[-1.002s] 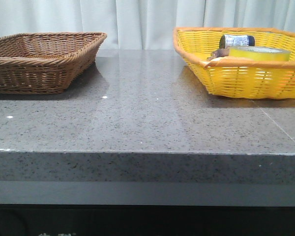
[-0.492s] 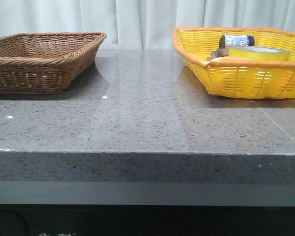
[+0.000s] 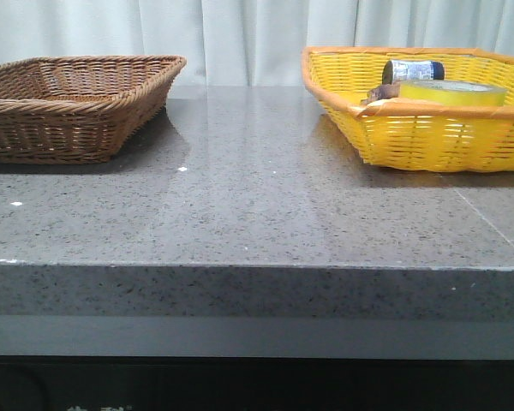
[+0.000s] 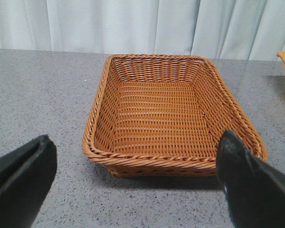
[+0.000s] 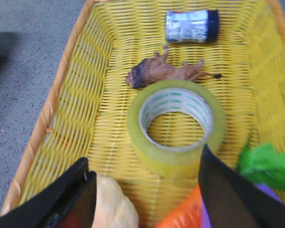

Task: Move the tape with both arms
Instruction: 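Grasp the clear yellow tape roll with the right gripper and lift it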

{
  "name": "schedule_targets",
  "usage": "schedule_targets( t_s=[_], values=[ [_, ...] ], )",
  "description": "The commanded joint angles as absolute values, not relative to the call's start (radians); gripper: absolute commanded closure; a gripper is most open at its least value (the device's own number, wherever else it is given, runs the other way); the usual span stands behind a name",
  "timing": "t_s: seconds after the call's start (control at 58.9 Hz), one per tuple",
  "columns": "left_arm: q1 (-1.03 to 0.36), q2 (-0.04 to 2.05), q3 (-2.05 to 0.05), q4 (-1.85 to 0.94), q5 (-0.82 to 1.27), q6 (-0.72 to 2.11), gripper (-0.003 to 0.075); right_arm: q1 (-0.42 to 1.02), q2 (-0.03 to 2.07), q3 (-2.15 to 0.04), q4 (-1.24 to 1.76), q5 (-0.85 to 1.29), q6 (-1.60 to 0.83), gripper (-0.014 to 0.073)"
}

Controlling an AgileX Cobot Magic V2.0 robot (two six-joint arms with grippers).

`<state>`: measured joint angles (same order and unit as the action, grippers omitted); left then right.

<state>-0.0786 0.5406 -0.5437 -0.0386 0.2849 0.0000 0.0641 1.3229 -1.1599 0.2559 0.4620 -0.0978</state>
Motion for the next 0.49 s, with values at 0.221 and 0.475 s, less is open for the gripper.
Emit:
schedule_targets(
  t_s=[0.221, 0.475],
  values=[
    [-0.075, 0.550, -0.581, -0.038, 0.206, -0.011, 0.0050, 0.129, 1.623, -1.491, 0.278, 0.537, -0.105, 0.0105],
    [-0.075, 0.550, -0.581, -0.038, 0.206, -0.011, 0.0050, 0.127, 1.749, -1.553, 0.285, 0.548, -0.098, 0.0105]
  ],
)
